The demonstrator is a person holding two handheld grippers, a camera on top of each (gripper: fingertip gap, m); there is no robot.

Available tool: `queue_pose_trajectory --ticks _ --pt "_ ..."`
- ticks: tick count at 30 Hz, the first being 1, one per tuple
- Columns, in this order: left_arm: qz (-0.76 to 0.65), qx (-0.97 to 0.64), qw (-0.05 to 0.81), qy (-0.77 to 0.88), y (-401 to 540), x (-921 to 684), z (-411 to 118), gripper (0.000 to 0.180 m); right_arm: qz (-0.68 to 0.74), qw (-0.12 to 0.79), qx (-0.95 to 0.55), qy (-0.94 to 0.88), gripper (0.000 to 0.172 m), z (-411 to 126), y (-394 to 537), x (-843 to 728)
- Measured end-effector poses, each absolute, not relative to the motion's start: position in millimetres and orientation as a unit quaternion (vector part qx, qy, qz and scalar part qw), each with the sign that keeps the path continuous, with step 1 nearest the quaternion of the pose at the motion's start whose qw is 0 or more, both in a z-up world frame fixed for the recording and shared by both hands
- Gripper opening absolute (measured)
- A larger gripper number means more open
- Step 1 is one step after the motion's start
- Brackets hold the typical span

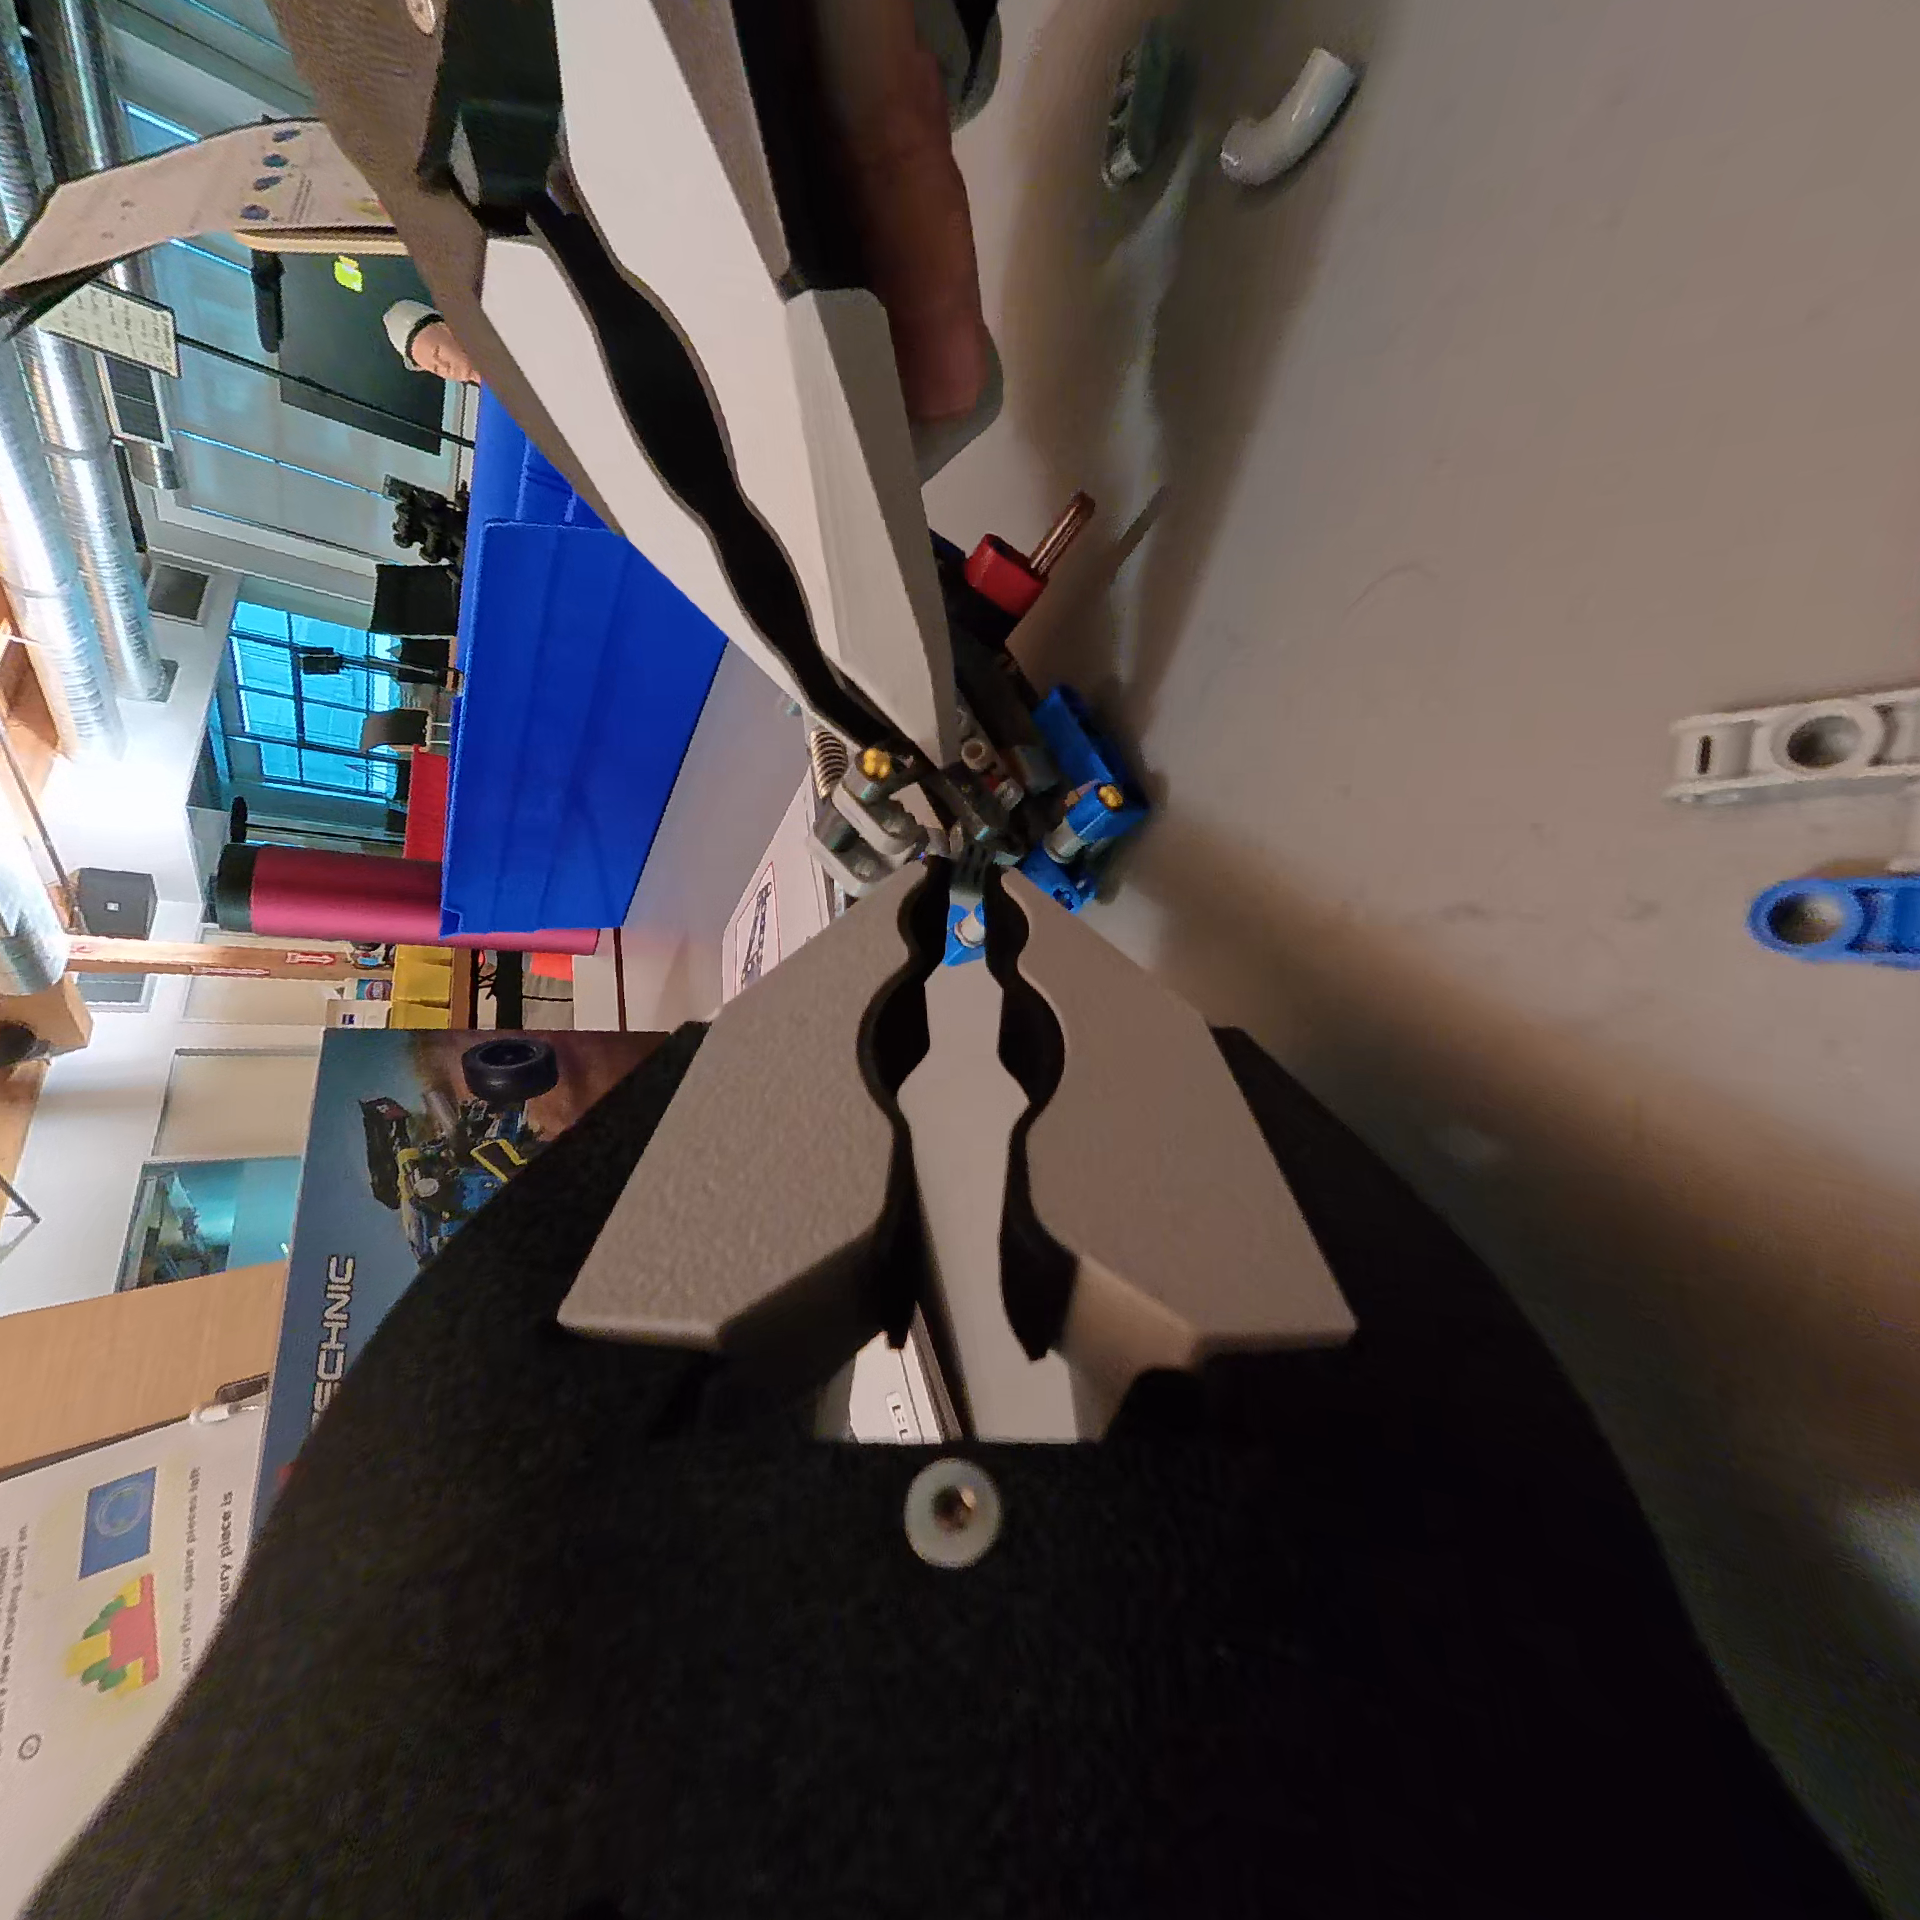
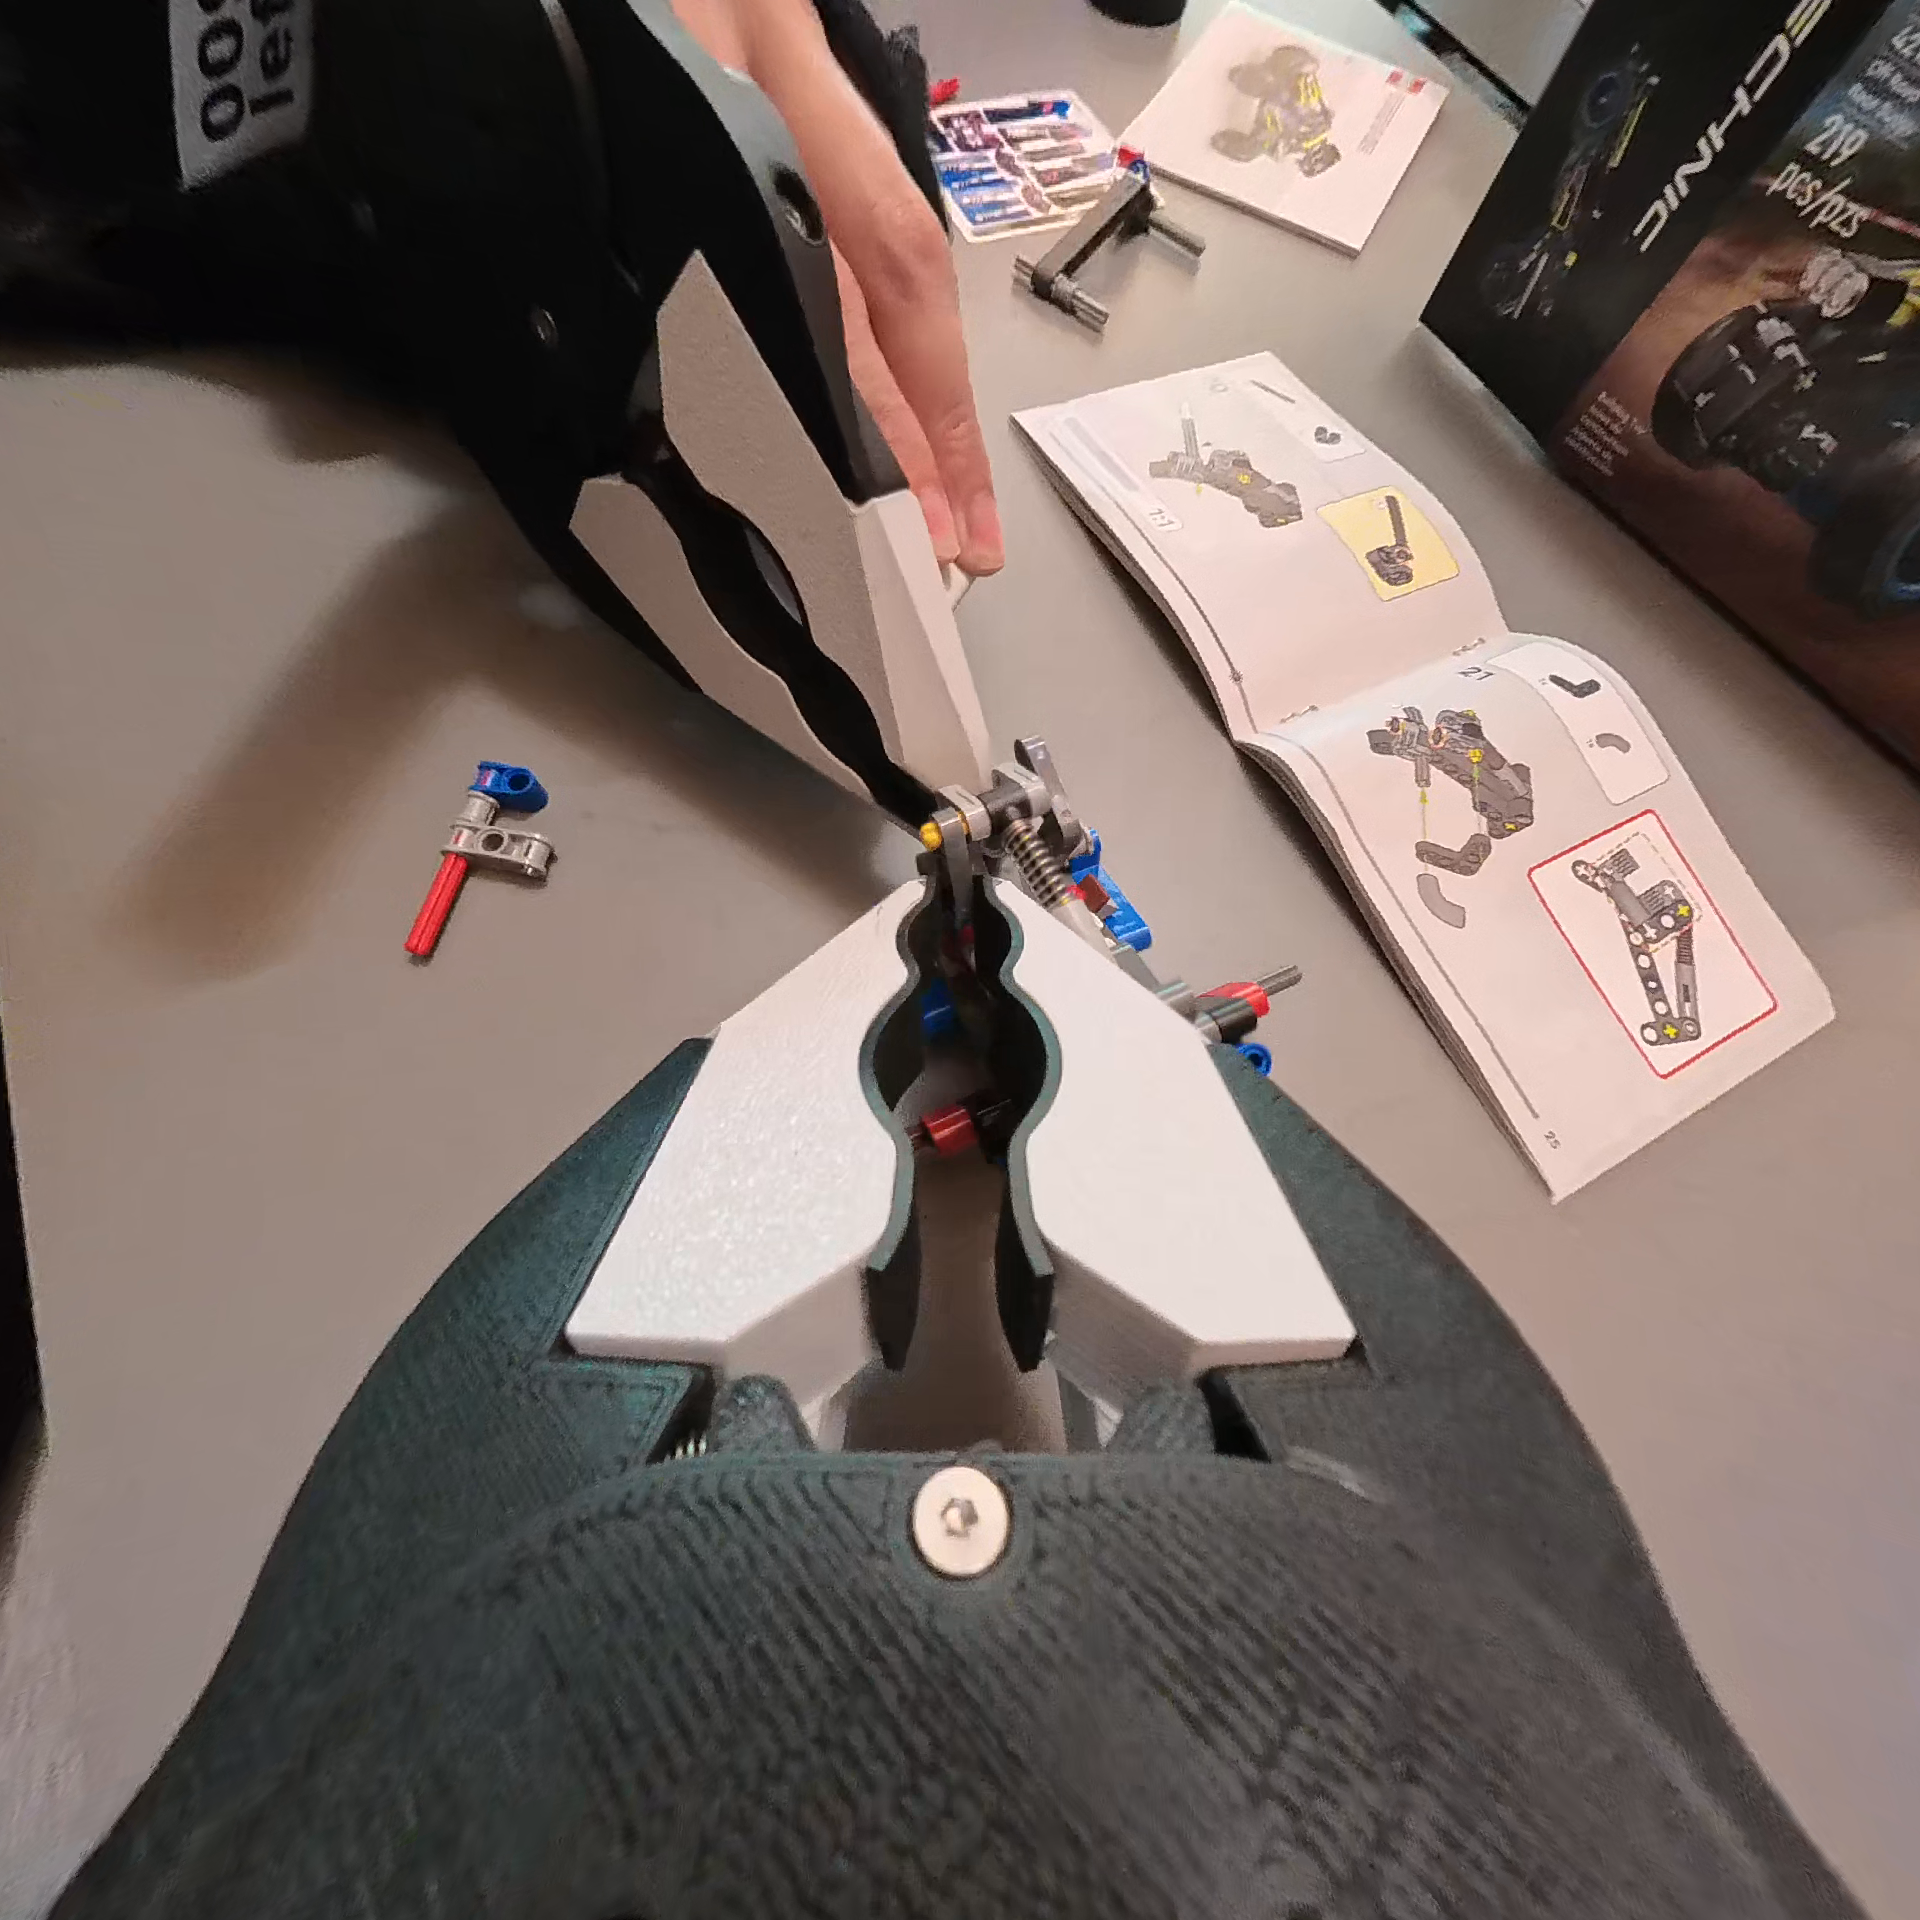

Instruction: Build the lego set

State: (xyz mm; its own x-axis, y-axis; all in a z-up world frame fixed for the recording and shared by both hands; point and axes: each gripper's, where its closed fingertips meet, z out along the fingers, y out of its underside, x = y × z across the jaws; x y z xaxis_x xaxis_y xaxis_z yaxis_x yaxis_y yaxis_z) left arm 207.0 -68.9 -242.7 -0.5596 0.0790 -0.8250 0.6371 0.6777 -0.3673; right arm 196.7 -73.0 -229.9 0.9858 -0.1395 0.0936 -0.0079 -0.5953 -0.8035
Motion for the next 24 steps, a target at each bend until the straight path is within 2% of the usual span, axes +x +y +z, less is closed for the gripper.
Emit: queue_pose_trajectory --ticks 6,12,14,17,24 --pt "-0.34 0.22 0.41 0.817 -72 204 -243 0.004 -0.07 0.426 -0.902 0.026 0.003 -231 -77 190" --pt "-0.343 0.214 0.408 0.819 -73 204 -243 0.003 -0.055 0.454 -0.888 0.049 0.005 -229 -76 193" --pt "-0.342 0.214 0.409 0.819 -73 204 -243 0.003 -0.055 0.463 -0.883 0.057 0.015 -229 -74 192" --pt "-0.341 0.214 0.41 0.819 -73 204 -243 0.003 -0.07 0.473 -0.875 0.079 0.006 -229 -72 198" --pt "-0.339 0.213 0.411 0.819 -72 205 -243 0.003 -0.058 0.495 -0.854 0.15 0.01 -229 -69 200"
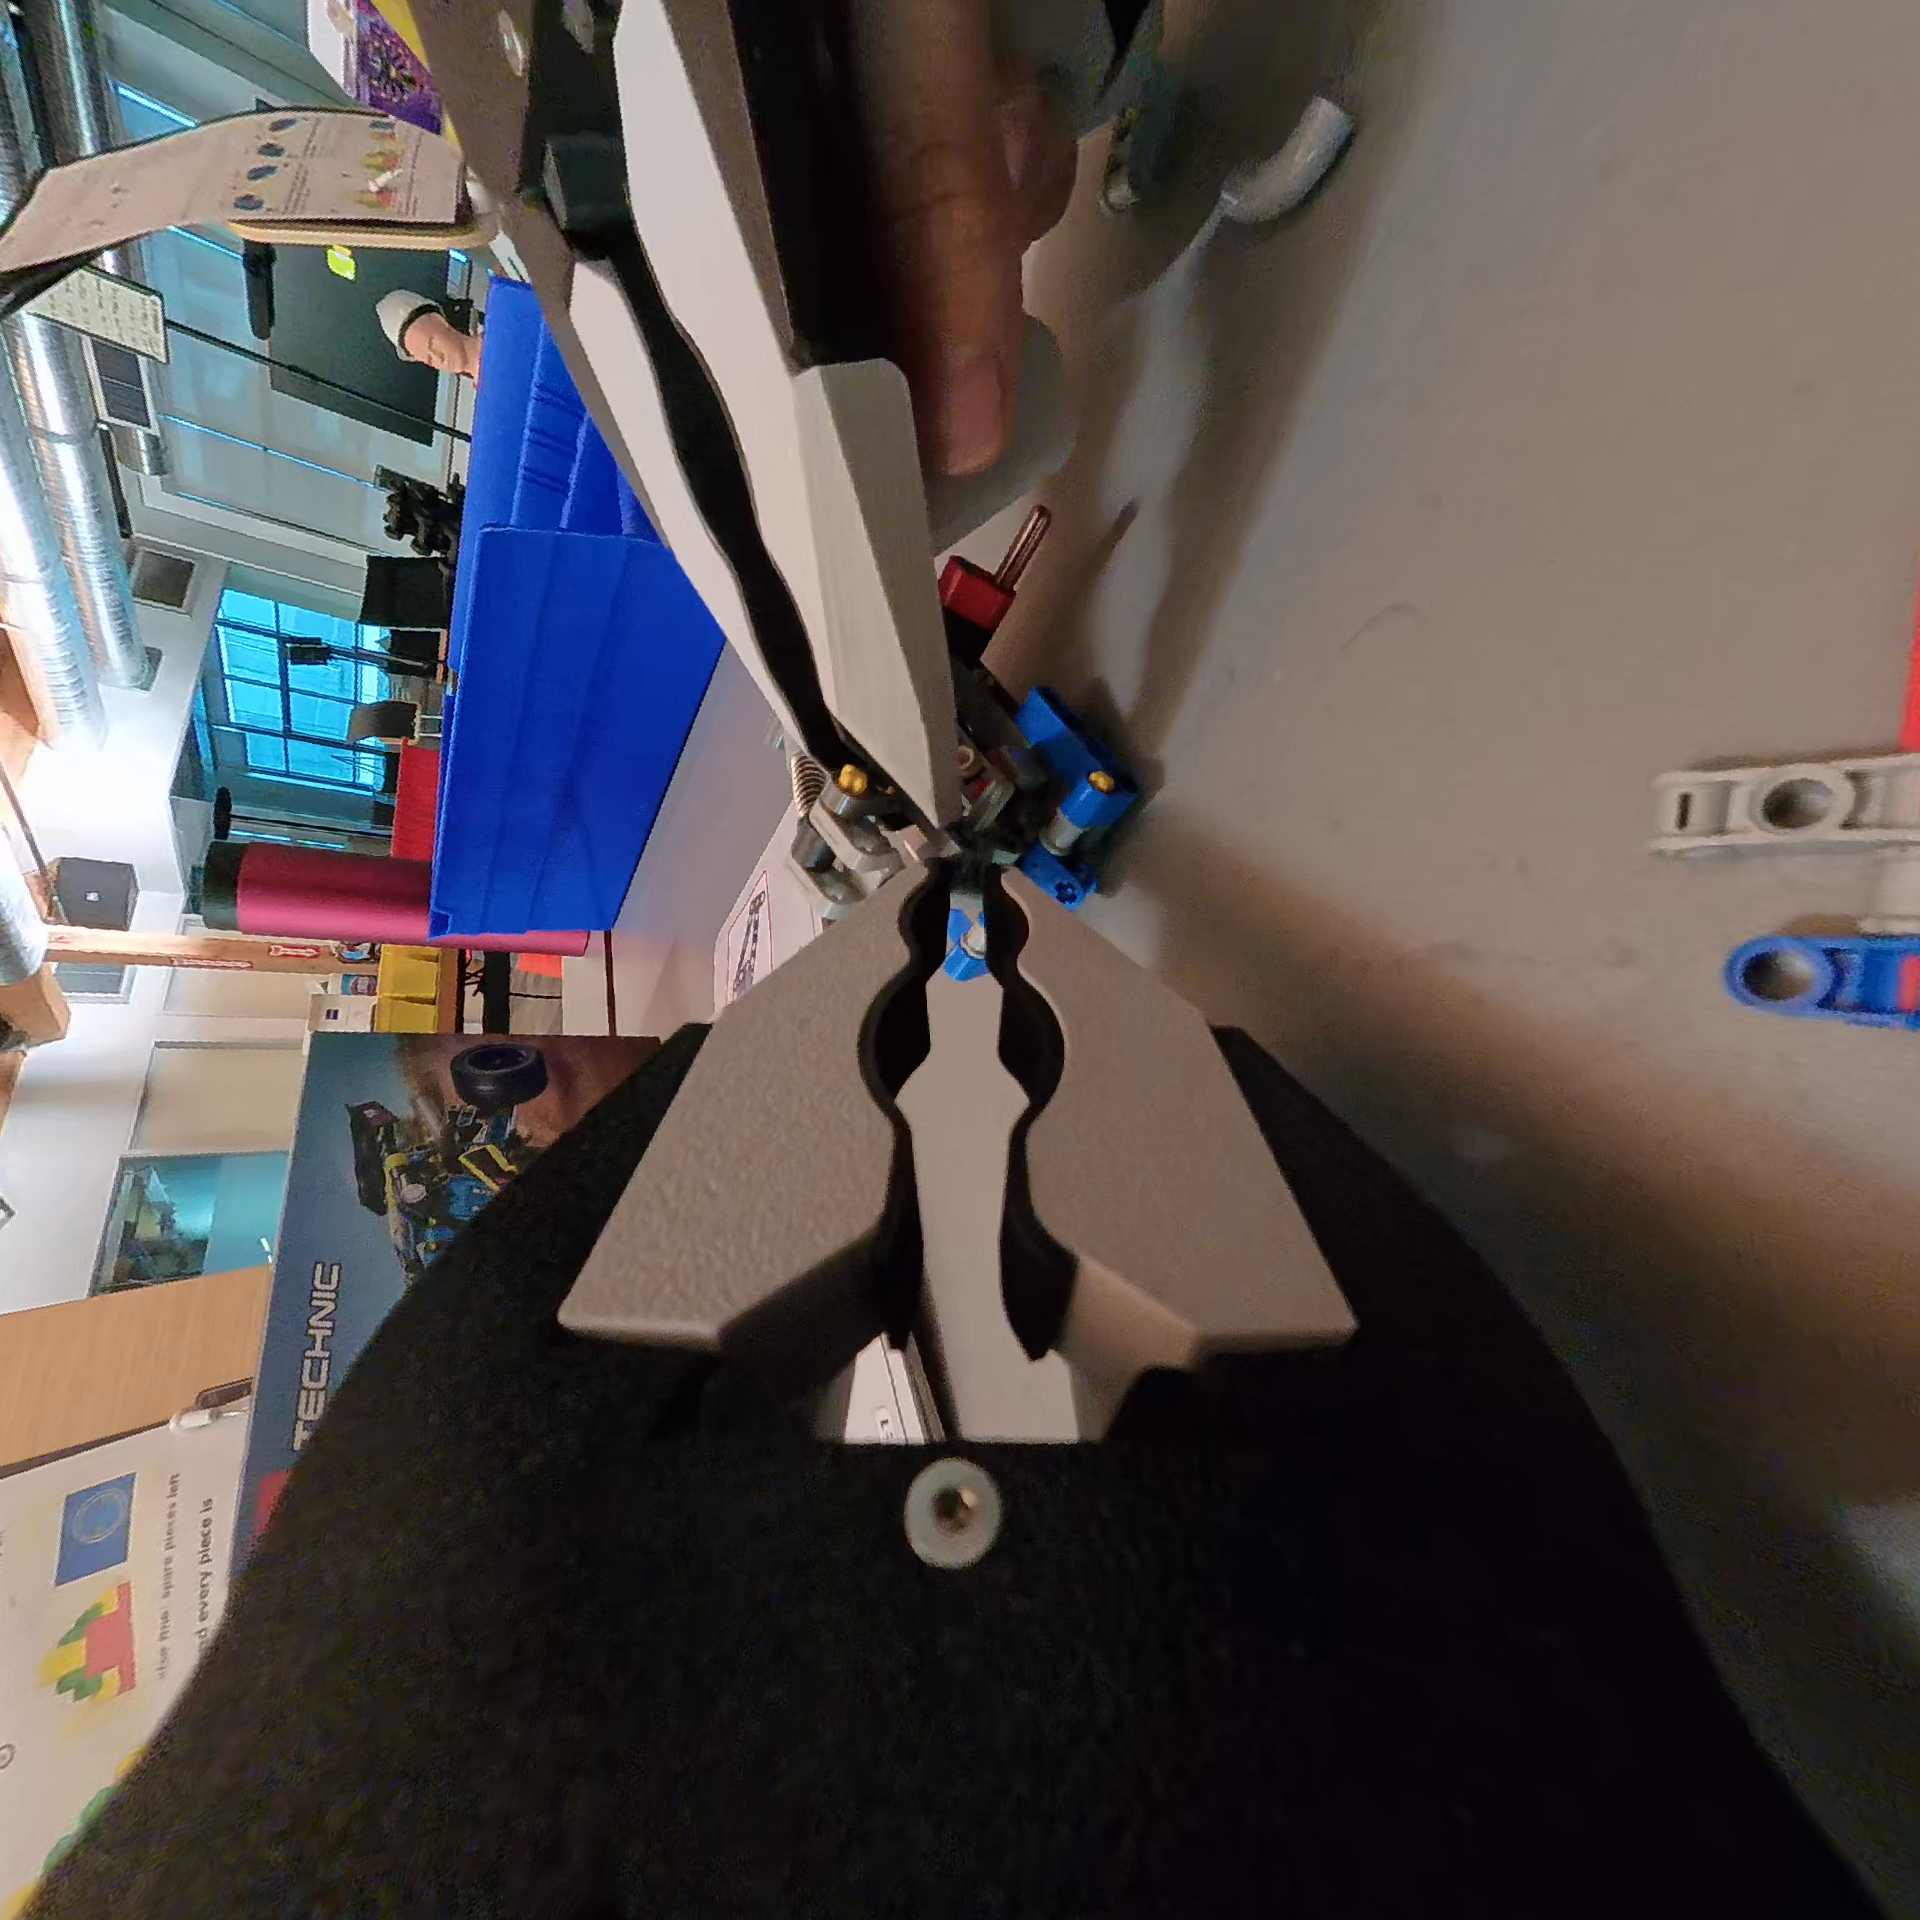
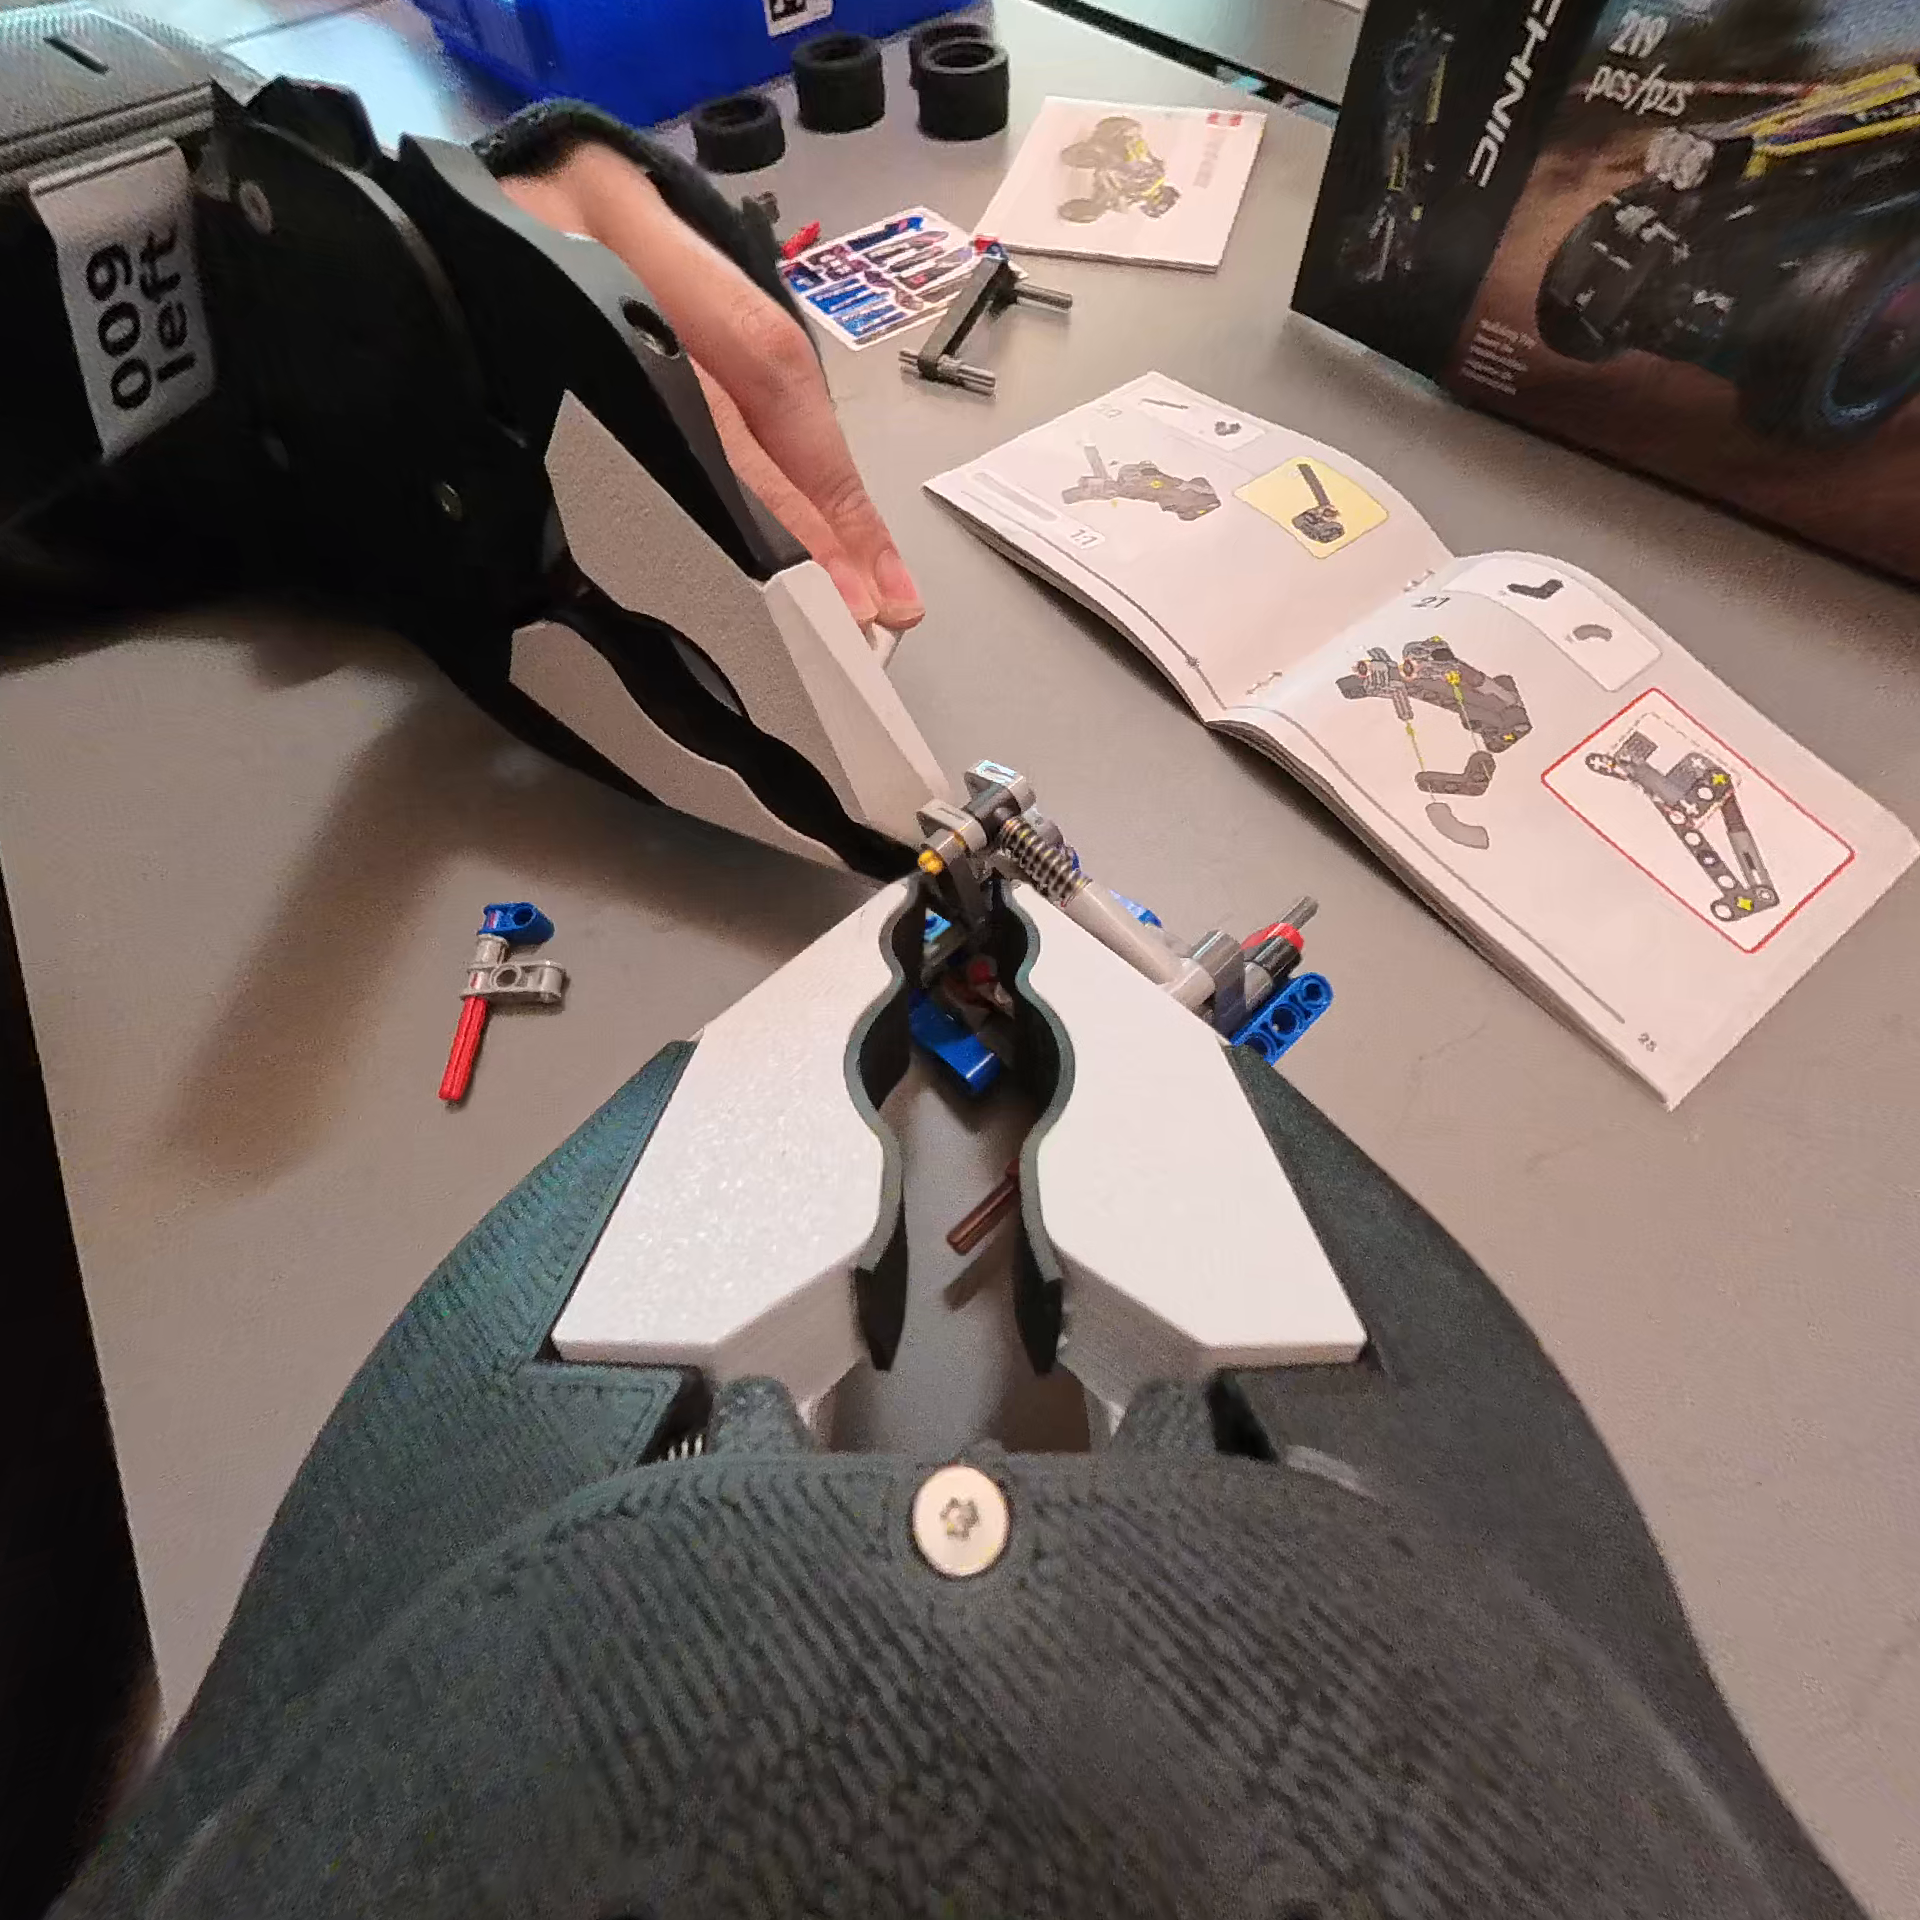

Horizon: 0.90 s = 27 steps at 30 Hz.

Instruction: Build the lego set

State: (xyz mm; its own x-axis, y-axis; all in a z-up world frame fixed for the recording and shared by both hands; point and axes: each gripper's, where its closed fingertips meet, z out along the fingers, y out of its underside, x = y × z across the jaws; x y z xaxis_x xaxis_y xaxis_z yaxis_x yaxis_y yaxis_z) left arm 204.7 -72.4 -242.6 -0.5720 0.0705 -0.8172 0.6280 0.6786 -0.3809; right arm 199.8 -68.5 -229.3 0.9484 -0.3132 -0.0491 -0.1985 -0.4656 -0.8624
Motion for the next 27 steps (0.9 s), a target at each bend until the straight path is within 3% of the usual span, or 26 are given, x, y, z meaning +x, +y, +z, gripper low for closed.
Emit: queue_pose_trajectory --ticks 9,27 --pt "-0.333 0.213 0.418 0.818 -73 206 -243 0.003 -0.046 0.542 -0.804 0.241 0.009 -220 -68 202" --pt "-0.324 0.205 0.428 0.818 -76 206 -243 0.003 -0.161 0.419 -0.869 0.208 0.007 -231 -79 198"
